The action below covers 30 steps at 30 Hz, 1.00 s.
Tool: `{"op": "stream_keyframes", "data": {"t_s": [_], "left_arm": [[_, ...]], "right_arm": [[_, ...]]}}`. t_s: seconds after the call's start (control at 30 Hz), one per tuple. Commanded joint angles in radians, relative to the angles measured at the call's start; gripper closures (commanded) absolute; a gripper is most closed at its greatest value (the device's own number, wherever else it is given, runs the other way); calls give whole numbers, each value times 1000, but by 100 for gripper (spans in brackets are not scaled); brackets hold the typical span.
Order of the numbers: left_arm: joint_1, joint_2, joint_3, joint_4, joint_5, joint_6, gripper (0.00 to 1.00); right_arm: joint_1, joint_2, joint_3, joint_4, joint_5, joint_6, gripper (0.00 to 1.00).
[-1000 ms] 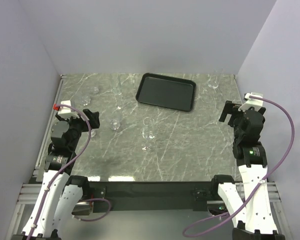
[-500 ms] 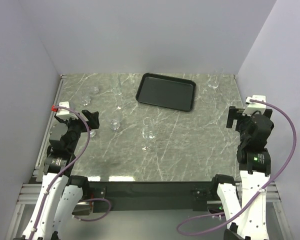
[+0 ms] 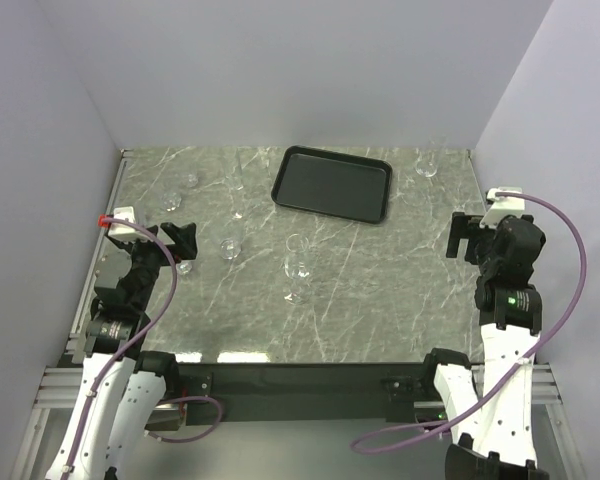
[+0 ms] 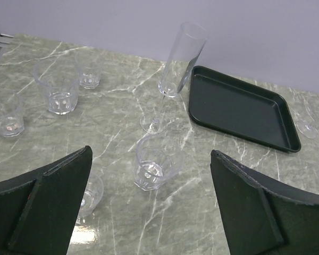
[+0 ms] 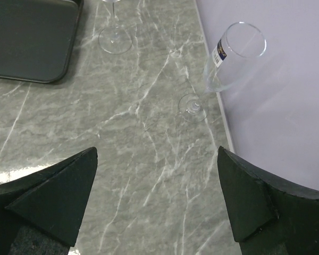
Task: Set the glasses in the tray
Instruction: Grab a glass with a robot arm
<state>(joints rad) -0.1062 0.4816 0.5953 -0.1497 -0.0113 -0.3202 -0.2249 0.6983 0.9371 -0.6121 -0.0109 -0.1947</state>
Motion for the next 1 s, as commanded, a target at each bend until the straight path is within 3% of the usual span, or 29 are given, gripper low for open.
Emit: {"op": "stream_keyframes", "data": {"t_s": [0.0, 0.5, 0.97], "left_arm": [[-4, -1, 40, 18, 14, -8, 1], [-6, 25, 46, 15, 23, -6, 1], [-58, 32, 58, -7, -18, 12, 1]], "right_arm": [[-16, 13, 48, 28, -17, 43, 0], [-119, 132, 134, -52, -184, 98, 0], [-235, 139, 164, -104, -167, 104, 0]]}}
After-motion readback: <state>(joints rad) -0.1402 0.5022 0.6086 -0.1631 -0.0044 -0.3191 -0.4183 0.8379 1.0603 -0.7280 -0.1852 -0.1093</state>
